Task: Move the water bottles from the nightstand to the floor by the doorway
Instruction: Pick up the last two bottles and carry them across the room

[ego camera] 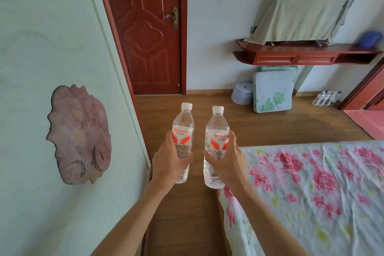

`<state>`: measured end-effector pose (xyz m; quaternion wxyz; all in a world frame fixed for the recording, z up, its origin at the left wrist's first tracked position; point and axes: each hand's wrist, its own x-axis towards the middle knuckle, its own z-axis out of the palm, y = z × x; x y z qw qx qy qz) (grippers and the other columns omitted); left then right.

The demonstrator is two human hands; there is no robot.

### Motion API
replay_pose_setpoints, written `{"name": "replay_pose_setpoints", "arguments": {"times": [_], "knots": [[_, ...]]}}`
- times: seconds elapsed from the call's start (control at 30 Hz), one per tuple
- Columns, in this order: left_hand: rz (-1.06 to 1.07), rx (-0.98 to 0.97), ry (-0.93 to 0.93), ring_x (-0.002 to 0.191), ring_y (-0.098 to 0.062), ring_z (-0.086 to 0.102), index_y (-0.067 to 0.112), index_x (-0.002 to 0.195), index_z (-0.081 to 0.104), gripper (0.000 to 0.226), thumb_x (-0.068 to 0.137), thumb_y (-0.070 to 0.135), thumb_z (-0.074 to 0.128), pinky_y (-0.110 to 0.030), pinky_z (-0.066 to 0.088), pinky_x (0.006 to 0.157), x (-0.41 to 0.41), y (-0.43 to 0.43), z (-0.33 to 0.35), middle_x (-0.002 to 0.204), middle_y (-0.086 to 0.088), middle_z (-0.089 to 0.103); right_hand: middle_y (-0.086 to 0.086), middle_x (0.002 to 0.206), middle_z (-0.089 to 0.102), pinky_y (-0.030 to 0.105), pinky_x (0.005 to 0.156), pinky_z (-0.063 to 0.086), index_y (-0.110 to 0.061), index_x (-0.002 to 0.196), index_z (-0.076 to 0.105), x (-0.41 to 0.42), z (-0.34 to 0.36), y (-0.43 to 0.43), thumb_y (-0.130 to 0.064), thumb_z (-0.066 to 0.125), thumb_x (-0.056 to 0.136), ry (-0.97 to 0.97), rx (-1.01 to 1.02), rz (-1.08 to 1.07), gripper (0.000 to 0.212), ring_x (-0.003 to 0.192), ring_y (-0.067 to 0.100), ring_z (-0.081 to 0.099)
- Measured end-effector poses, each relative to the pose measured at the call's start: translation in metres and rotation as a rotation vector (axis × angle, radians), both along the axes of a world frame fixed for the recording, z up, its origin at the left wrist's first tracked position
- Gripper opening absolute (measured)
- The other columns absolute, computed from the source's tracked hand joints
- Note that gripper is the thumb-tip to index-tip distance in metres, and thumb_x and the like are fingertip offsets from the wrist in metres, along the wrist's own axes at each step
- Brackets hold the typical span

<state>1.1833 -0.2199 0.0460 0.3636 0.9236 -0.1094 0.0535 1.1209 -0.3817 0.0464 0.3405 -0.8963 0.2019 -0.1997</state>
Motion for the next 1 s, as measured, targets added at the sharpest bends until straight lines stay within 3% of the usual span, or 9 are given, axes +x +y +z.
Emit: {"name": "replay_pose_setpoints", "arguments": {"times": [0.33, 0.5, 0.77, 1.0], "knots": [[-0.011, -0.024, -0.015, 0.105, -0.013, 0.065, 0.028, 0.136, 0.037, 0.079, 0.074, 0.056, 0.075, -0.026, 0.051, 0.083, 0.094, -0.028, 0.002, 0.127, 0.01, 0.061, -0.003, 0.126, 0.06, 0.031, 0.08, 0.057, -0.026, 0.145, 0.02, 0.087, 0.002, -0.031, -0.053, 0.072, 0.077, 0.018, 0.005, -0.003, 0.09, 0.103, 0.015, 0.065], [0.002, -0.02, -0.019, 0.107, -0.013, 0.065, 0.027, 0.137, 0.038, 0.079, 0.073, 0.056, 0.075, -0.03, 0.053, 0.087, 0.14, -0.049, -0.001, 0.127, 0.01, 0.061, -0.005, 0.125, 0.06, 0.025, 0.078, 0.052, -0.026, 0.145, 0.02, 0.138, 0.001, -0.05, -0.051, 0.073, 0.078, 0.046, 0.022, 0.023, 0.09, 0.1, 0.013, 0.065], [0.071, -0.016, 0.006, 0.107, -0.012, 0.065, 0.026, 0.137, 0.038, 0.081, 0.073, 0.061, 0.073, -0.03, 0.053, 0.087, 0.234, -0.092, 0.001, 0.125, 0.011, 0.062, -0.007, 0.126, 0.059, 0.029, 0.084, 0.053, -0.028, 0.145, 0.021, 0.246, 0.004, -0.094, -0.053, 0.072, 0.077, 0.027, 0.069, 0.043, 0.089, 0.102, 0.011, 0.064], [0.117, -0.002, 0.02, 0.094, -0.008, 0.067, 0.023, 0.132, 0.042, 0.072, 0.076, 0.054, 0.074, -0.007, 0.037, 0.066, 0.316, -0.124, 0.007, 0.116, 0.01, 0.065, -0.007, 0.125, 0.06, 0.025, 0.078, 0.053, -0.028, 0.143, 0.023, 0.335, 0.008, -0.13, -0.055, 0.071, 0.078, 0.053, 0.084, 0.087, 0.085, 0.101, 0.01, 0.064]]}}
